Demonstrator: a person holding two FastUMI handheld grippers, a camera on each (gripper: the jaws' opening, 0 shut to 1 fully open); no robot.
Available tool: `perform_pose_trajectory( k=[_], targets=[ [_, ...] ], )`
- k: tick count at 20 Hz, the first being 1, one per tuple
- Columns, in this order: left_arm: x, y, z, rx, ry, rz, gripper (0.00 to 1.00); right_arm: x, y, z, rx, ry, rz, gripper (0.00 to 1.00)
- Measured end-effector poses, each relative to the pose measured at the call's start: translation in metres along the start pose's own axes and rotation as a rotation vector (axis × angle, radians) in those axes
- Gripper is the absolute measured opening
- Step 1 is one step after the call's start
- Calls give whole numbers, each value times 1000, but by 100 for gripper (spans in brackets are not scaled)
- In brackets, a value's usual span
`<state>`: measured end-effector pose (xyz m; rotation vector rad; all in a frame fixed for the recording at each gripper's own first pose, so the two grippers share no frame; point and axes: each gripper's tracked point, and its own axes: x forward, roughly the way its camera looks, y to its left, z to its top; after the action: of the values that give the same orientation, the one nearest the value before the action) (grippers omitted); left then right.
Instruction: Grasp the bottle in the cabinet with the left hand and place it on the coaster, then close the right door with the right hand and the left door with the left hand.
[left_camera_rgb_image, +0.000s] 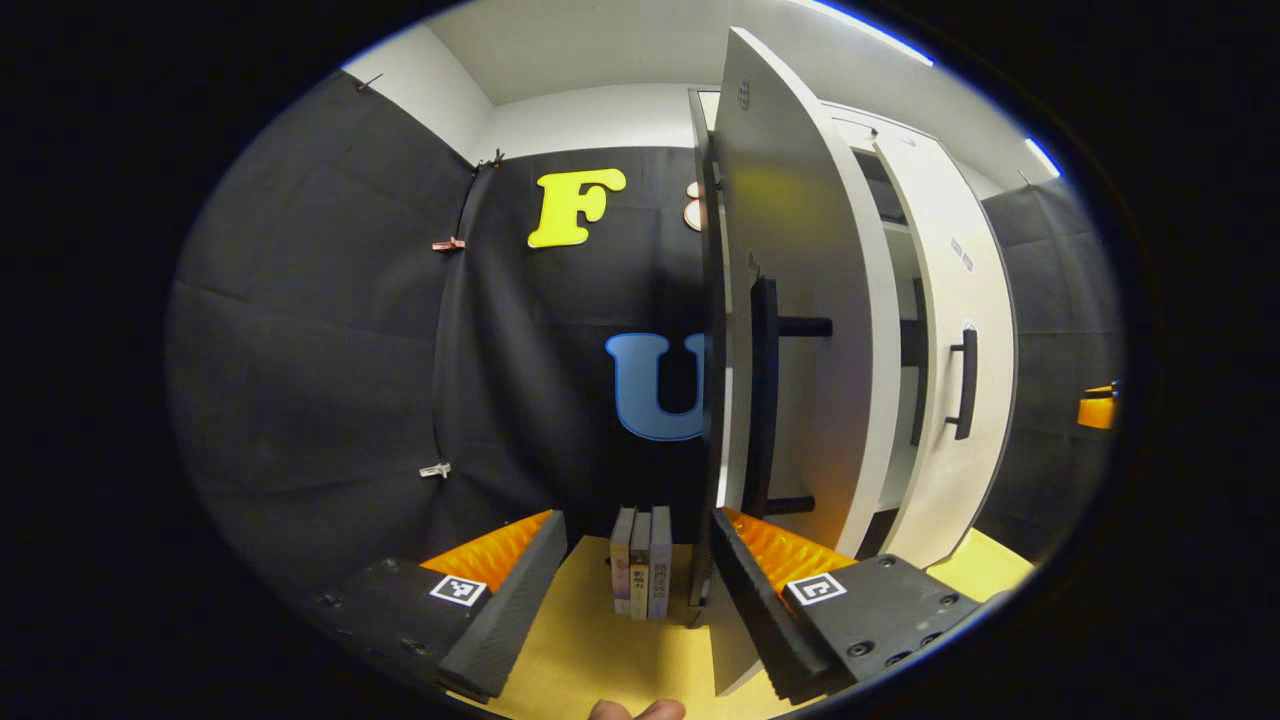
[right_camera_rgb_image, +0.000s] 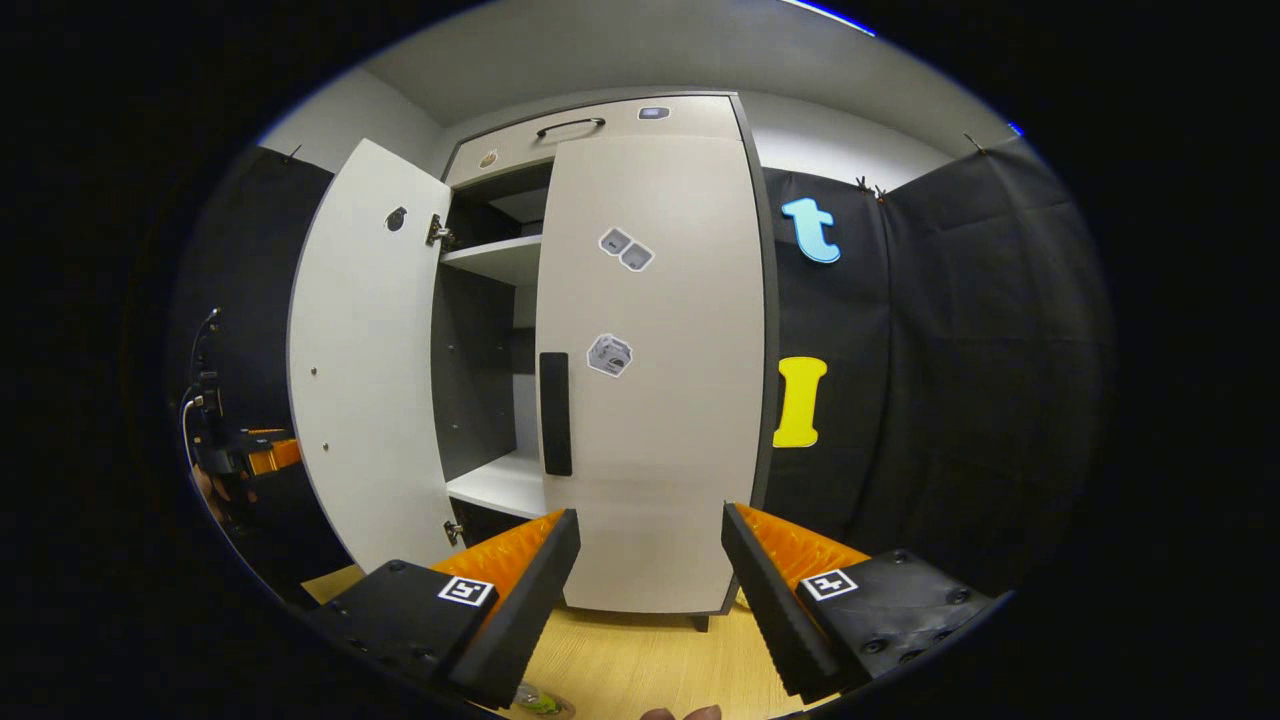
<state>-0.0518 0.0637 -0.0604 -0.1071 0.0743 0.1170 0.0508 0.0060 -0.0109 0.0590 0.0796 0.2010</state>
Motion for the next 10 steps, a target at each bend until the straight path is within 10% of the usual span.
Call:
perform_pose_trajectory(
  k=[10],
  targets=[
    [1,-58,-1,-23,5,-53,93,-11,-26,-5,15,10,-36,95]
  ],
)
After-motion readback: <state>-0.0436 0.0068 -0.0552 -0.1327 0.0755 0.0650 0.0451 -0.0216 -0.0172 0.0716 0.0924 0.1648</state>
